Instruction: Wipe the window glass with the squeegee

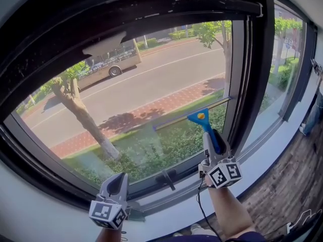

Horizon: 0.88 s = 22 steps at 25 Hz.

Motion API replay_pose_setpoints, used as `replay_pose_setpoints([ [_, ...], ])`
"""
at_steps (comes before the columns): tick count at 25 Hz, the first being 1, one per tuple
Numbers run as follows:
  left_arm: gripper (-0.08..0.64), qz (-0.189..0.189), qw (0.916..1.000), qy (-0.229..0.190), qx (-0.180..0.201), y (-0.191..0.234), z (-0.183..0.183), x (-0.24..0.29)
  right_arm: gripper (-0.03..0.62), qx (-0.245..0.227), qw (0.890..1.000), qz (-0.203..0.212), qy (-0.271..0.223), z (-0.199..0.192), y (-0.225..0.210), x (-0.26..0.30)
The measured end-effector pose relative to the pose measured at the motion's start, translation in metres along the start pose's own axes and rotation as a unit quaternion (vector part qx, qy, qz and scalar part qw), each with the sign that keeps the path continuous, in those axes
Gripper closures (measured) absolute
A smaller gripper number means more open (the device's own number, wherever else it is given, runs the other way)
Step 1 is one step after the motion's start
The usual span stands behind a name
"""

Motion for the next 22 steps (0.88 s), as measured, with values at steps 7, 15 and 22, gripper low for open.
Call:
replay_pose_setpoints([
  [7,0.557,-0.005,1.0000,-0.002,0.001,-0.003,0.002,0.004,0.443,-0.001,1.000,-0.005,0.025,-0.013,-0.006,-0.010],
  [15,0.557,-0.011,0.9999,0.013,0.001,-0.012,-0.001,0.011,0.443,-0.008,0.998,-0.007,0.054,-0.047,-0.021,-0.034],
  [22,0.557,-0.009,0.9996,0.026,0.012,-0.017,-0.003,0.013,0.443,0.013,0.995,-0.012,0.097,-0.088,-0.035,-0.052],
])
Point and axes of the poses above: the fingertips, and each gripper's own axes: x forward along the fingers, y to its left, z out of its top, the point moved 10 cm from there along -x, backward along the fingers, and after that the axes turned 6 degrees about -z, right-handed, at the moved point
